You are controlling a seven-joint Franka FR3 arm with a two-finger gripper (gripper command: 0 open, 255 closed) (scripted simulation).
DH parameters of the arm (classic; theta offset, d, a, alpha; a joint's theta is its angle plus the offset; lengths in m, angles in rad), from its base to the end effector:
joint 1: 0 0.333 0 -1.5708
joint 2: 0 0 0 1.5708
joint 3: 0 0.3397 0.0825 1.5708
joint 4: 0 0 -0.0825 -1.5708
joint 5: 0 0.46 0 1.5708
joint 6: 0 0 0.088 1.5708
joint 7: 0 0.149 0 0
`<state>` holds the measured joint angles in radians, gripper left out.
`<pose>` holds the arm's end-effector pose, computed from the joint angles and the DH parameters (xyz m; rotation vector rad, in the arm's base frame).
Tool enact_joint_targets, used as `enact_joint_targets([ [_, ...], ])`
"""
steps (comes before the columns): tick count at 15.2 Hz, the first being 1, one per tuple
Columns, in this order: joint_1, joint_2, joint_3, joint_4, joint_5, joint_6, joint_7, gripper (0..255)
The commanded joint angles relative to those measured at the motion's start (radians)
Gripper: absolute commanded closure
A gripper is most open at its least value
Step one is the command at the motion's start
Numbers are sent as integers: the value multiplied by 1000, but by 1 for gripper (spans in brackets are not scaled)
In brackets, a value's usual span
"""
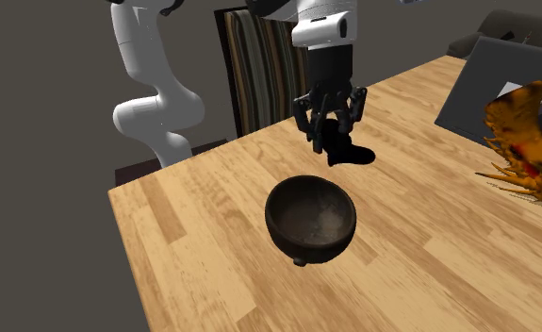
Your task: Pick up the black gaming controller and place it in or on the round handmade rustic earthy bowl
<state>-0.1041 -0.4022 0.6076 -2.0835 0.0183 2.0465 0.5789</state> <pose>0.4776 0.2995 0.5586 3.0582 -0.1310 0.5593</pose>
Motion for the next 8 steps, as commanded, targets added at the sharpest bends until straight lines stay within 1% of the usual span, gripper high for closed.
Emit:
enact_joint_targets([
  [1,-14,10,-36,-7,-3,19,-48,255],
  [6,-46,34,-120,-17,-6,54,-161,255],
  [8,-46,34,-117,-44,-6,81,-158,255],
])
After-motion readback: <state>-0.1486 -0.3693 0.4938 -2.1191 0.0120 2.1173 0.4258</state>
